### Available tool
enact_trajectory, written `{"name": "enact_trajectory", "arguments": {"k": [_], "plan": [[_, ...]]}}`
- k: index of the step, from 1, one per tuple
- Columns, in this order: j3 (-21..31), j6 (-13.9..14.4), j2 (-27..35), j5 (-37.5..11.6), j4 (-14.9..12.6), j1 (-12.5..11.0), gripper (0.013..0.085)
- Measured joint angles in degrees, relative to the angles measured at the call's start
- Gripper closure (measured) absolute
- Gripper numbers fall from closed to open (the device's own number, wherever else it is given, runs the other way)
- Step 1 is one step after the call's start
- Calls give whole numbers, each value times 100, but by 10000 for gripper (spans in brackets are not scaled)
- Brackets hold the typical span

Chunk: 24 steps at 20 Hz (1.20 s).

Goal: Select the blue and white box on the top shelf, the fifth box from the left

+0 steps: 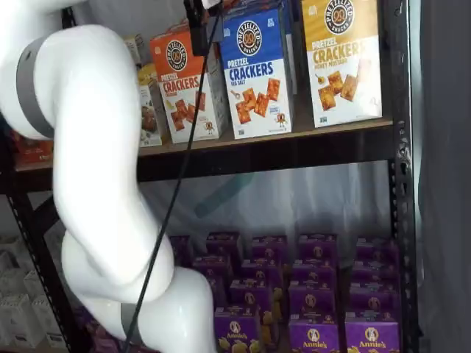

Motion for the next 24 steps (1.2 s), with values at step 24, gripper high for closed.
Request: {"name": "enact_trajectory", "arguments": {"k": [24], "plan": [[1032,-302,-696,-1748,1494,-880,130]]}}
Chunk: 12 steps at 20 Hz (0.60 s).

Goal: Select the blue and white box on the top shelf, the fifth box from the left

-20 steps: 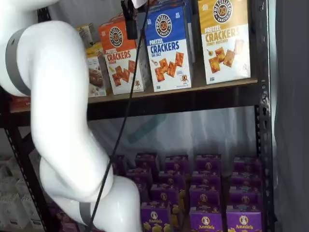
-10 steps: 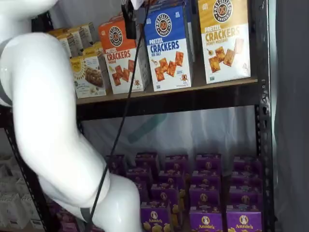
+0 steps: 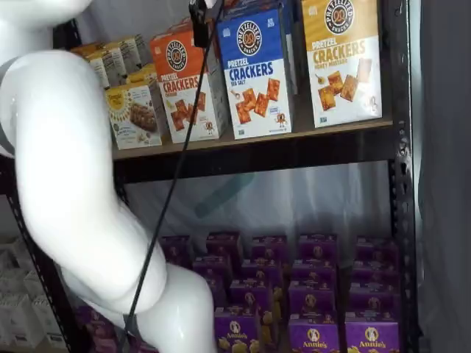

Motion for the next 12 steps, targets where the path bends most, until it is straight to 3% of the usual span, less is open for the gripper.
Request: {"name": "enact_trajectory", "arguments": {"k": [12], "plan": [[-616,-267,706,-252,-55,-190,130]]}}
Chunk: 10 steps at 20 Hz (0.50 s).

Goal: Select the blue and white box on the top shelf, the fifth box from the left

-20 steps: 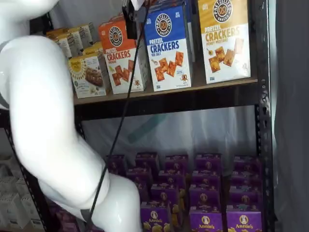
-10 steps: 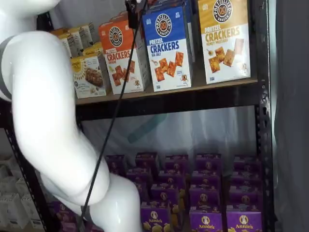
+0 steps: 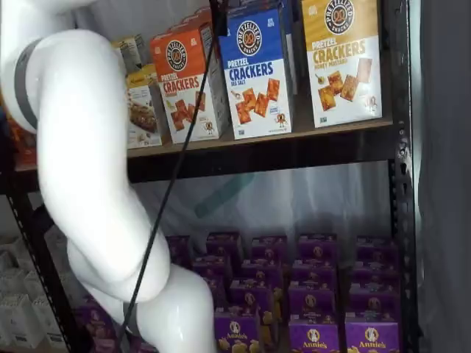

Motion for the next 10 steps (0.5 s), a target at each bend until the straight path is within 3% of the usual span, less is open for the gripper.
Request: {"name": "enact_trajectory", "arguments": {"k": [10], "plan": [[-420,-100,447,-61,-256,34,130]]}}
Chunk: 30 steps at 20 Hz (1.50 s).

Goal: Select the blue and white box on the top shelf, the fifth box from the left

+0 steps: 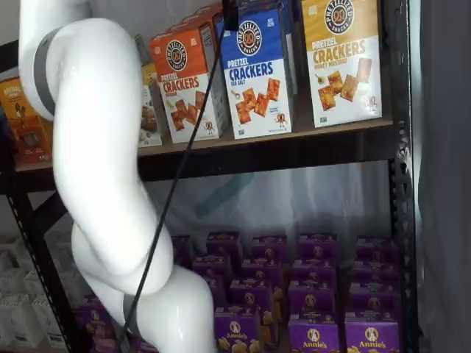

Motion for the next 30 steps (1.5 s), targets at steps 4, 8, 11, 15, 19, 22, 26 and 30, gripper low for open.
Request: {"name": "enact_trajectory", "arguments": {"k": [4,8,11,15,19,22,26,30], "plan": [[1,29,84,-83,-131,112,130],[54,82,124,-178,-239,233,130],[74,120,155,-211,-317,312,130],[99,161,191,-250,-367,382,130],[40,204,229,-246,-275,386,130],[-68,228,281,-194,-259,386,130],[-155,252,327,-214,-343,439,130],[-270,257,416,-292,-430,477,130]]}}
